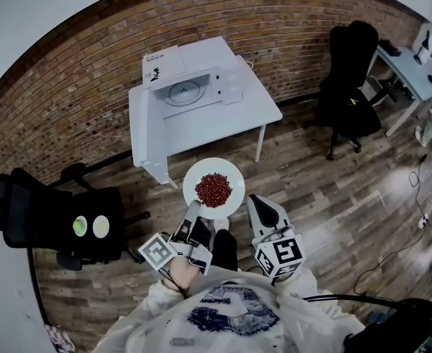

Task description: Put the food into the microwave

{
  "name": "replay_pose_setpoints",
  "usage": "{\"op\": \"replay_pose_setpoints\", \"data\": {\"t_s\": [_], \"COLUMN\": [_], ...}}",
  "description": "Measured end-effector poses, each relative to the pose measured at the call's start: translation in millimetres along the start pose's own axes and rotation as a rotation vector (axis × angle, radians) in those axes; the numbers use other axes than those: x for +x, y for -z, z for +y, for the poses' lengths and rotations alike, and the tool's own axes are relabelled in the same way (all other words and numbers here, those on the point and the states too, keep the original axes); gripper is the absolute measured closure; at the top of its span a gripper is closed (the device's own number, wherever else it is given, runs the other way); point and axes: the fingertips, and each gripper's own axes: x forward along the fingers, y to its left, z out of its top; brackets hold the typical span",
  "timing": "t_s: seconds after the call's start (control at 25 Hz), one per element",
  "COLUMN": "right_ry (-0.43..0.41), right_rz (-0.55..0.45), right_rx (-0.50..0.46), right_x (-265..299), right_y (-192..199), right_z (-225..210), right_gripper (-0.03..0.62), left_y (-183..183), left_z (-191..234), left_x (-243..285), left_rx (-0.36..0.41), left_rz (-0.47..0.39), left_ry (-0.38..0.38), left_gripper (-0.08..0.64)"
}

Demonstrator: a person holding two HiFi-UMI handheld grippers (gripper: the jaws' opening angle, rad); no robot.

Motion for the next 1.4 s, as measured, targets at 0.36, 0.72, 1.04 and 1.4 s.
{"op": "replay_pose_setpoints", "data": {"t_s": [0.36,0.72,1.04,1.4], "right_ry": [0.014,0.019,0.028,0.023], "right_rz": [0.018,0.039,0.055,0.076], "right_rx": [0.011,0.021,0.011,-0.016], "right_x": [38,132,219,298], "right_y": [4,-1,-16,-29], "right_z": [-24,-53,-81,-102], "right_gripper": [0.580,0.580,0.580,0.580], "left_y": [-19,-76,-134,-176], "left_z": [16,47,67,81], "left_x": [42,103,174,240], "left_rx": [0.001,-0.020,-0.034,-0.063], "left_rz": [0.012,0.007,0.012,0.022], "left_ry": [-0.002,-0.027,-0.035,-0.017], "left_gripper": [0.543,0.543,0.543,0.543]}}
